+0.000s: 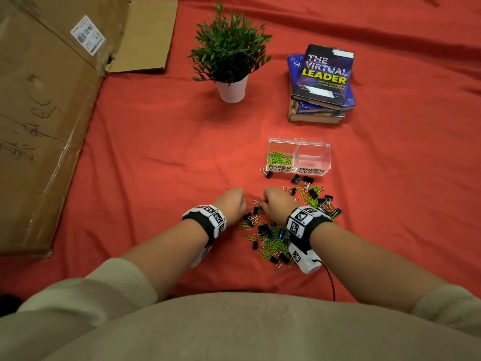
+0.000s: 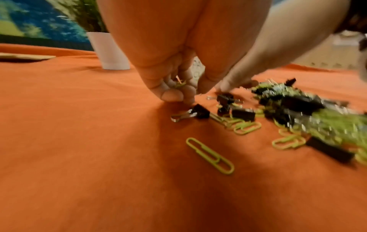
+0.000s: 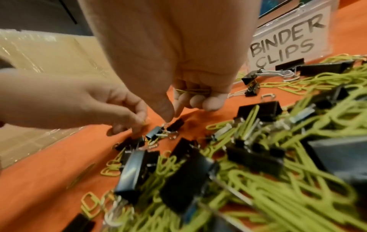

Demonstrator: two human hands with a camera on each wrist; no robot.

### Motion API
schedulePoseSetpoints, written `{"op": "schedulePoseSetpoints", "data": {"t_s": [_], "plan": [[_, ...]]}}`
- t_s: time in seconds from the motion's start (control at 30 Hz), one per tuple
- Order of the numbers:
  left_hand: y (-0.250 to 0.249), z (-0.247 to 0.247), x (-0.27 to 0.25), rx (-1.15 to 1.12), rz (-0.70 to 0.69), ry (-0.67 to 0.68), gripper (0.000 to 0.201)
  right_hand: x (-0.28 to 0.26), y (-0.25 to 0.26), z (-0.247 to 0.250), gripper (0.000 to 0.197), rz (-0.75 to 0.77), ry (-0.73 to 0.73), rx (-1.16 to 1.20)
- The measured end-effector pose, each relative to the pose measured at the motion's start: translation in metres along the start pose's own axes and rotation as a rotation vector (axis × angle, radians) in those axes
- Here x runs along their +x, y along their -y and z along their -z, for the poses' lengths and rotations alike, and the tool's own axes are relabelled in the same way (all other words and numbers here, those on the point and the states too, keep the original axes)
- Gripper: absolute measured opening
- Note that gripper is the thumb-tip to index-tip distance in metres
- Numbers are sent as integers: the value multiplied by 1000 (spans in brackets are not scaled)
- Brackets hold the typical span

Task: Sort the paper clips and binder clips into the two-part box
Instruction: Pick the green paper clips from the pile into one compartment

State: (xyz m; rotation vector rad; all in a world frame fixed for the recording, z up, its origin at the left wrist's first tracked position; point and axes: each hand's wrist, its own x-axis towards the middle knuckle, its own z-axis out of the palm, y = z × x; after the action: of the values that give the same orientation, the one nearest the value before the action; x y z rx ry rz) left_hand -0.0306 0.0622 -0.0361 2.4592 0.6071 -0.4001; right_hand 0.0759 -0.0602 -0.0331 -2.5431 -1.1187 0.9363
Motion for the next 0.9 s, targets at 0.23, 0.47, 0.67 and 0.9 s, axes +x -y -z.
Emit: {"op": "schedulePoseSetpoints", "data": {"t_s": [0.23,0.47,0.67,0.9], "plan": [[20,20,-7,-398,166,-30,21,-4,-19,10,18,-81,-126,91],[23,22,-13,-327,185,46,18,-10,6,-8,26,131,76,-52],[23,12,-16,54,-31,117,22,-12,-6,1,18,10,-23,109],[16,18,-5,93,-74,-25,28,-13,-20,5,31,99,-113,19]]}}
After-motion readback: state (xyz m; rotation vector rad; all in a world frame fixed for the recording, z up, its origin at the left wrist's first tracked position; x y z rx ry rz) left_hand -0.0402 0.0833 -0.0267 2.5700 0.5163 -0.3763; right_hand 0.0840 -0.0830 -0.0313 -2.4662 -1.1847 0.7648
